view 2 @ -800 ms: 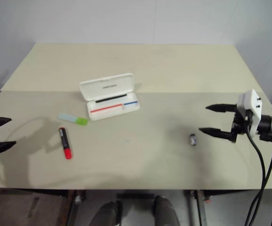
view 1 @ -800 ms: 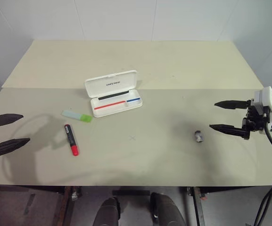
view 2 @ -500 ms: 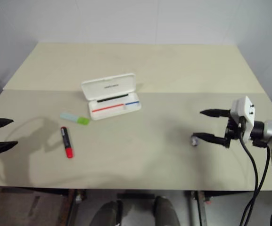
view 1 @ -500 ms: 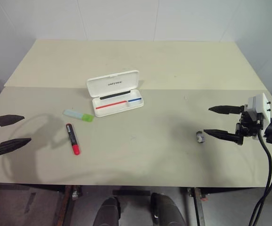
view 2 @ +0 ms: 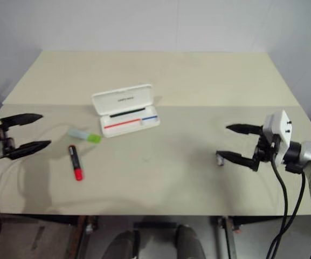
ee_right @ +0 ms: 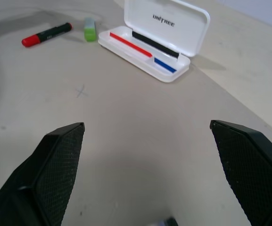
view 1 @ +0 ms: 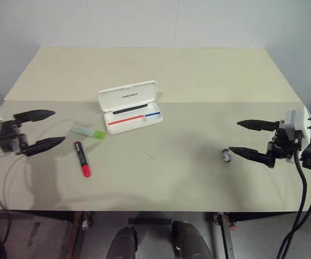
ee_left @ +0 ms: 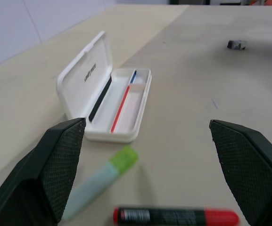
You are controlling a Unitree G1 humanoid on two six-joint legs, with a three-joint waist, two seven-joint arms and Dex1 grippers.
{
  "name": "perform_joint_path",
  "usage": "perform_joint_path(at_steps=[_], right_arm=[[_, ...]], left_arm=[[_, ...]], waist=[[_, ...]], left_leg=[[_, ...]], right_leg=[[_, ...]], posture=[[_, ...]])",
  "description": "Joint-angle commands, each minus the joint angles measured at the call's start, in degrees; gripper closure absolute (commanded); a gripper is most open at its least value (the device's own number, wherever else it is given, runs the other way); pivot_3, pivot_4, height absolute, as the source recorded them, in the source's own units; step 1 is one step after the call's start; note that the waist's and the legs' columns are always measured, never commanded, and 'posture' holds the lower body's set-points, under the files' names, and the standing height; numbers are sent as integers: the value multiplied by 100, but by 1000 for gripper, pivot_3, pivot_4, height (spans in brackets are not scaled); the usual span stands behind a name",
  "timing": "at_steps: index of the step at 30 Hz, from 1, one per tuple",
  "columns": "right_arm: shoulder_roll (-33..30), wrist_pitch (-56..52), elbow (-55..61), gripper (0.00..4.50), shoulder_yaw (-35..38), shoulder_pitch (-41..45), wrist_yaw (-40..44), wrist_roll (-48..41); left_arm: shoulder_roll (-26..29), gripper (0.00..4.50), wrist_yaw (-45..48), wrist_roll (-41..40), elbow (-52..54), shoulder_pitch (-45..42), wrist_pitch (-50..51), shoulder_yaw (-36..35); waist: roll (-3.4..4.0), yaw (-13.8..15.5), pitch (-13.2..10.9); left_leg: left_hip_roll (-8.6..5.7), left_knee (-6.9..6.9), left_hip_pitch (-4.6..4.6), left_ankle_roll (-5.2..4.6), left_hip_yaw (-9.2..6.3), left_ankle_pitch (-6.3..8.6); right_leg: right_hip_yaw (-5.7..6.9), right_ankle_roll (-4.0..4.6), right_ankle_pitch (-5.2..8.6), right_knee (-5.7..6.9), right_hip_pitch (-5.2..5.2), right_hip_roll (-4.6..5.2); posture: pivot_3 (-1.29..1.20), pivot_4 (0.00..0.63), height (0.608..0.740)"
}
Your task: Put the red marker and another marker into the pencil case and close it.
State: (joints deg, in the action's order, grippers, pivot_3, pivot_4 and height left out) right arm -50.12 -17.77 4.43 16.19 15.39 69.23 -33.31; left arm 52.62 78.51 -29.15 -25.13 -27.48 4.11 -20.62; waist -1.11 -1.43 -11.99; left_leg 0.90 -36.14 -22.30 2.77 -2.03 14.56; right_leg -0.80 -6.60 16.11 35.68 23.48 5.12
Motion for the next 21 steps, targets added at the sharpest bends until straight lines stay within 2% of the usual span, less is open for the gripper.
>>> perform_joint_path(at_steps=[1, 4, 12, 21], right_arm=[[75, -5, 318, 0, 189, -77, -158, -151], [149, -3, 495, 0, 266, -347, -244, -181], [320, -100, 1175, 0, 696, -1169, -669, -401], [421, -157, 1781, 0, 1273, -2033, -1024, -592]], left_arm=[[-186, 39, -157, 298, -113, -495, 34, 466], [-437, 39, -363, 712, -567, -1005, -85, 891], [-1087, 39, -122, 1826, -2214, -2380, -760, 2022], [-1671, 39, -237, 2673, -3677, -3305, -1244, 2570]], waist=[[-2, 1, -1], [-6, 28, -2], [-14, 98, -6], [-31, 125, -14]], left_leg=[[0, -1, -1, 0, 0, 0], [-1, -3, -4, 0, -2, 0], [-1, -13, -6, 1, 3, 0], [2, -15, -7, 0, 7, 0]], right_leg=[[-1, -2, -1, 0, 0, -1], [-3, -9, -5, -1, 0, -6], [-30, -26, -15, -3, 0, -24], [-45, -32, -19, -9, 0, -36]], posture=[[0, 150, 740], [0, 150, 740], [0, 150, 740], [0, 150, 740]])
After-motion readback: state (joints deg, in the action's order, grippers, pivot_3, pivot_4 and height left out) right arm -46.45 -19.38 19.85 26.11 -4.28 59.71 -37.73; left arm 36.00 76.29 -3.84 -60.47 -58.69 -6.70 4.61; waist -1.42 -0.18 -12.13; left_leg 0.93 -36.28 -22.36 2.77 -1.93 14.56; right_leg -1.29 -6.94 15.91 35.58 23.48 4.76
